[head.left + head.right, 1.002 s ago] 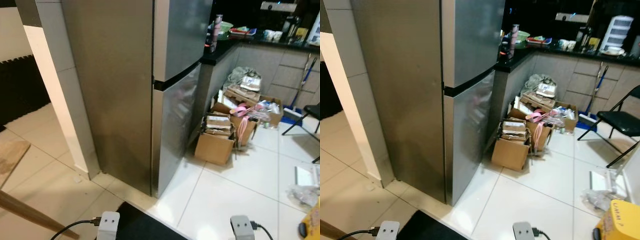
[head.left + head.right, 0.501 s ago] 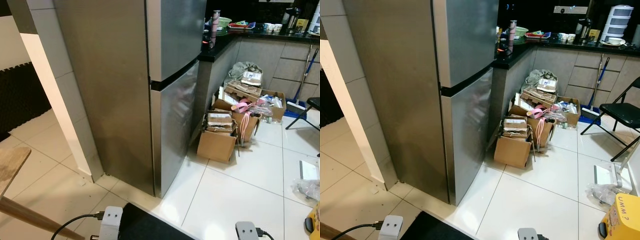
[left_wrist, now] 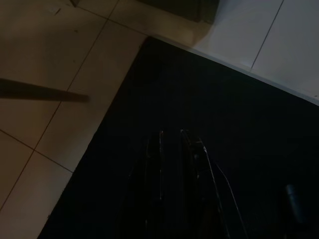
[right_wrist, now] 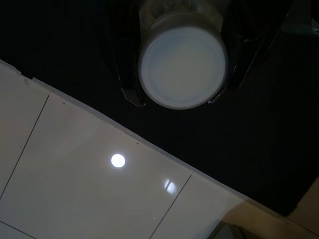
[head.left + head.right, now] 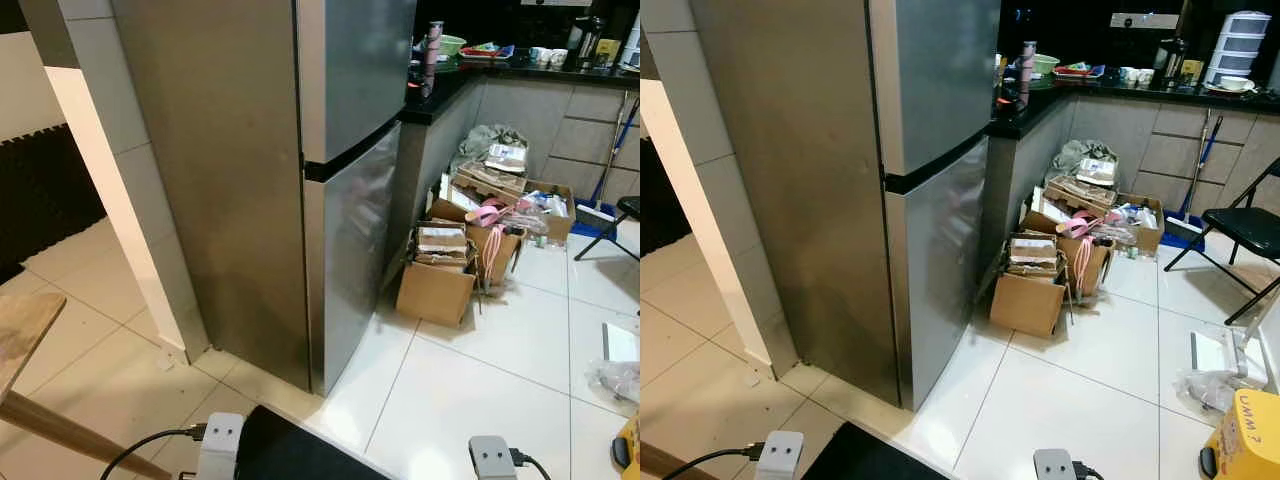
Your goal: Restocking fridge
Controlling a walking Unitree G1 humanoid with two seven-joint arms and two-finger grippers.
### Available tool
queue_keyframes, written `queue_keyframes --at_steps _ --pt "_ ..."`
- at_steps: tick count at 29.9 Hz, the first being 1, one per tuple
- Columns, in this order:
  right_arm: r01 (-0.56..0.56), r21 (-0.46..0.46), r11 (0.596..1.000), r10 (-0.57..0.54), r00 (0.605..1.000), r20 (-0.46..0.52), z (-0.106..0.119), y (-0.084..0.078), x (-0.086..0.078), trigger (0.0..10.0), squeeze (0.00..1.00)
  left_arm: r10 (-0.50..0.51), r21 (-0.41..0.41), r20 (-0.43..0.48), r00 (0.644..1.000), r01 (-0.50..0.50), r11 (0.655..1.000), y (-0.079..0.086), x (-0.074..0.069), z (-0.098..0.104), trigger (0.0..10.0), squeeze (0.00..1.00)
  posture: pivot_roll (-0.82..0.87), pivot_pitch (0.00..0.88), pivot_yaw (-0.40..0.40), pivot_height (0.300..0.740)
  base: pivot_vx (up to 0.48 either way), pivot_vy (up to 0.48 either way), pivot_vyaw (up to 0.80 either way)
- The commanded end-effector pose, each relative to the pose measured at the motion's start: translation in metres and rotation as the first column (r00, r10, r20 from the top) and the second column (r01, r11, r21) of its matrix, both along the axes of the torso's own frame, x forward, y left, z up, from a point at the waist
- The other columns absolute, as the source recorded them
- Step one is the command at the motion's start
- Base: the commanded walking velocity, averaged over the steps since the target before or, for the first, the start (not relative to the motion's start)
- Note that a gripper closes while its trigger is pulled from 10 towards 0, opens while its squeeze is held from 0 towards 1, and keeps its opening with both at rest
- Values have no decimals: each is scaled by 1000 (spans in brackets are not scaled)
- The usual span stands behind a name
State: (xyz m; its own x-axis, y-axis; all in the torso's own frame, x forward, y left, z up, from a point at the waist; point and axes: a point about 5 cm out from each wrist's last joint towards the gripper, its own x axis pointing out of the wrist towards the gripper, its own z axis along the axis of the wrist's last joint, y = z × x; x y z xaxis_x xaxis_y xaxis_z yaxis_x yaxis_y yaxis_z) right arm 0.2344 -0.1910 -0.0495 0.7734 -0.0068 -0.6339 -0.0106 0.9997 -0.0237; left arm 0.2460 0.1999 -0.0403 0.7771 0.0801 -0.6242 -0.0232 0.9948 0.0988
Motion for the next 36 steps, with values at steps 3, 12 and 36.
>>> queue_keyframes --at_steps 3,12,36 --pt "8 -7 1000 -8 1000 4 0 -5 -2 10000 0 10 -15 -17 1000 -10 1000 0 -4 -3 10000 0 -39 73 -10 740 0 0 0" --pt "6 -2 1000 -6 1000 4 0 -2 -1 10000 0 15 -8 -18 1000 -16 1000 3 -5 -3 10000 0 -35 68 -8 740 0 0 0" --pt "7 0 1000 -7 1000 4 0 -2 -1 10000 0 6 -6 -5 1000 -6 1000 6 -2 0 10000 0 -34 54 -2 740 229 0 0"
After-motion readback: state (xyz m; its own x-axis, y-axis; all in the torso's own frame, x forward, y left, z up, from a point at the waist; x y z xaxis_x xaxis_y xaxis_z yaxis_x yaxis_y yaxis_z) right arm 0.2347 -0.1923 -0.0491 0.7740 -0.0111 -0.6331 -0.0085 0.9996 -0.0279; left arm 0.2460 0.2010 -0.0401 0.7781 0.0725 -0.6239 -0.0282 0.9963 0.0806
